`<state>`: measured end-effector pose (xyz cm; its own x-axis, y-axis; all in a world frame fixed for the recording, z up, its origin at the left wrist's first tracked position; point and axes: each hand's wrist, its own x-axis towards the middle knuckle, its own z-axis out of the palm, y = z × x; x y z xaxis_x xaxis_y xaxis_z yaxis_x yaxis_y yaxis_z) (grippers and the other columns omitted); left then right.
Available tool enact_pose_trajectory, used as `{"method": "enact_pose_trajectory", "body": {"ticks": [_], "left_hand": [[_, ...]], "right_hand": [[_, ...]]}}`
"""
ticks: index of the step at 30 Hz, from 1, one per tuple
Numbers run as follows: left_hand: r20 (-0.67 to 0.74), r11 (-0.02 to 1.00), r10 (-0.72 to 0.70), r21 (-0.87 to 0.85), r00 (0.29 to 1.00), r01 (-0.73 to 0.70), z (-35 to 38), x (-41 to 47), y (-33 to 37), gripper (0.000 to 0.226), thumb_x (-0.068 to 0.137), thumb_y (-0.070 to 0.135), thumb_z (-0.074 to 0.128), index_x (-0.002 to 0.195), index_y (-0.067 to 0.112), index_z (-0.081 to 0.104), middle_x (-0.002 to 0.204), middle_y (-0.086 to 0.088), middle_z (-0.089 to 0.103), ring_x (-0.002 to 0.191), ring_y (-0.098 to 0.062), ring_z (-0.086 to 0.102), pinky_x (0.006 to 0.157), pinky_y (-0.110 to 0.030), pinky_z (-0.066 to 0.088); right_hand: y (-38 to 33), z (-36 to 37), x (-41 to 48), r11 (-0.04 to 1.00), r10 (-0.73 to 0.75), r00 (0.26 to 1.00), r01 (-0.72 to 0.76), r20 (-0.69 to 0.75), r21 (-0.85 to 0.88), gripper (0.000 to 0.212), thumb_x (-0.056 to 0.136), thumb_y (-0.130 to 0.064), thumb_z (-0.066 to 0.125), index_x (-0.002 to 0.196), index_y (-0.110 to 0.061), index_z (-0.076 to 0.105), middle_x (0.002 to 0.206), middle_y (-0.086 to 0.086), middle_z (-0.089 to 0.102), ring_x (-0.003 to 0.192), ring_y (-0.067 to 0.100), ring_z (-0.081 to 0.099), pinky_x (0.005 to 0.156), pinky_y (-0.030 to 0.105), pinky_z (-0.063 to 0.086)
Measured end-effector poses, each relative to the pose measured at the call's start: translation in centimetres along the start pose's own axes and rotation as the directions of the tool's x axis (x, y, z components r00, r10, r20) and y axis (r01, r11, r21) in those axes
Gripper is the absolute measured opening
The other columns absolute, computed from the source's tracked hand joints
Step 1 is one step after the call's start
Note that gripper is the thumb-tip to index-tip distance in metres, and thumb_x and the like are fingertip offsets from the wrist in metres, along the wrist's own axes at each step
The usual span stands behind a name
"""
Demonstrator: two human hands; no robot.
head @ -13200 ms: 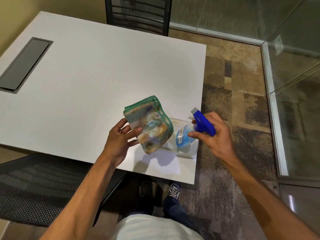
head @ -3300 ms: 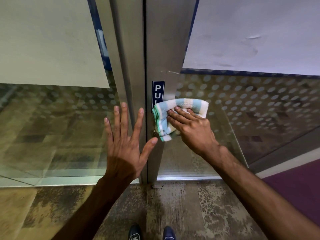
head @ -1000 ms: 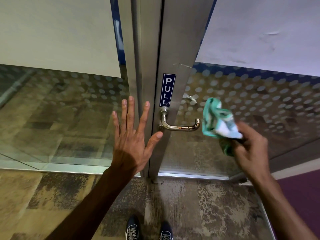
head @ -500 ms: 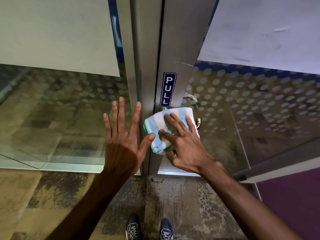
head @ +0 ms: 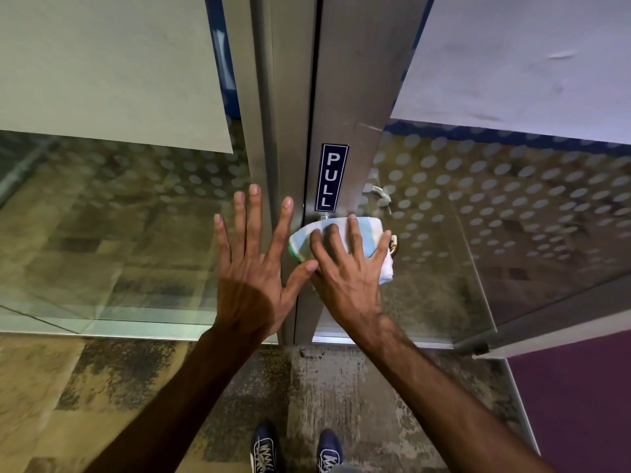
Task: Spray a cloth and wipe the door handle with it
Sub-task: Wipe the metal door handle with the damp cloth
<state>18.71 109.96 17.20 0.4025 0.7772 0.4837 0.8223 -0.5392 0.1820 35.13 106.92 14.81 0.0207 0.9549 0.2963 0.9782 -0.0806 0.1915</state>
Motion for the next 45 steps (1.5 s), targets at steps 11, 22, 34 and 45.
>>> {"method": "enact_pose_trajectory", "body": {"ticks": [11, 22, 34, 45], "left_hand": [[-0.065, 0.997, 0.026, 0.071, 0.998, -0.021, 1.2, 0.1, -0.1, 0.079, 0.105, 0.071, 0.015, 0.167, 0.022, 0.007, 0.171, -0.030, 0.005, 0.159, -0.038, -0.005, 0.126, -0.068, 0.008], [-0.127, 0.998, 0.029, 0.062, 0.991, -0.022, 2.6, 0.9, 0.3, 0.081, 0.103, 0.073, 0.012, 0.166, 0.024, 0.001, 0.171, -0.025, 0.002, 0.159, -0.028, -0.015, 0.126, -0.066, 0.004], [-0.181, 0.999, 0.006, 0.051, 0.983, 0.003, 4.1, 3.1, -1.5, 0.077, 0.104, 0.072, 0.015, 0.162, 0.031, -0.013, 0.169, -0.027, -0.002, 0.155, -0.022, -0.031, 0.125, -0.066, 0.002], [-0.260, 0.998, 0.042, 0.048, 0.965, -0.030, 5.5, 4.1, -2.7, 0.077, 0.104, 0.071, 0.018, 0.163, 0.034, -0.014, 0.165, -0.001, -0.041, 0.156, -0.024, -0.030, 0.125, -0.064, 0.000]], "right_hand": [[4.2, 1.2, 0.1, 0.910, -0.408, 0.891, 0.379, -0.197, -0.169, 0.045, 0.096, -0.013, 0.046, 0.137, -0.014, 0.066, 0.128, 0.015, 0.069, 0.104, 0.038, 0.070, 0.079, 0.051, 0.059], [7.8, 1.6, -0.3, 0.776, -0.619, 0.769, 0.567, -0.161, -0.276, 0.046, 0.104, -0.014, 0.043, 0.148, -0.015, 0.054, 0.148, 0.026, 0.056, 0.125, 0.041, 0.064, 0.092, 0.052, 0.058], [10.5, 2.7, -0.9, 0.754, -0.651, 0.737, 0.601, -0.181, -0.264, 0.050, 0.104, -0.012, 0.053, 0.154, -0.016, 0.048, 0.153, 0.025, 0.051, 0.133, 0.042, 0.057, 0.099, 0.055, 0.054], [13.8, 2.1, -1.9, 0.698, -0.708, 0.690, 0.654, -0.146, -0.293, 0.044, 0.111, -0.005, 0.035, 0.146, -0.019, 0.057, 0.157, 0.020, 0.049, 0.141, 0.039, 0.052, 0.108, 0.057, 0.050]]}}
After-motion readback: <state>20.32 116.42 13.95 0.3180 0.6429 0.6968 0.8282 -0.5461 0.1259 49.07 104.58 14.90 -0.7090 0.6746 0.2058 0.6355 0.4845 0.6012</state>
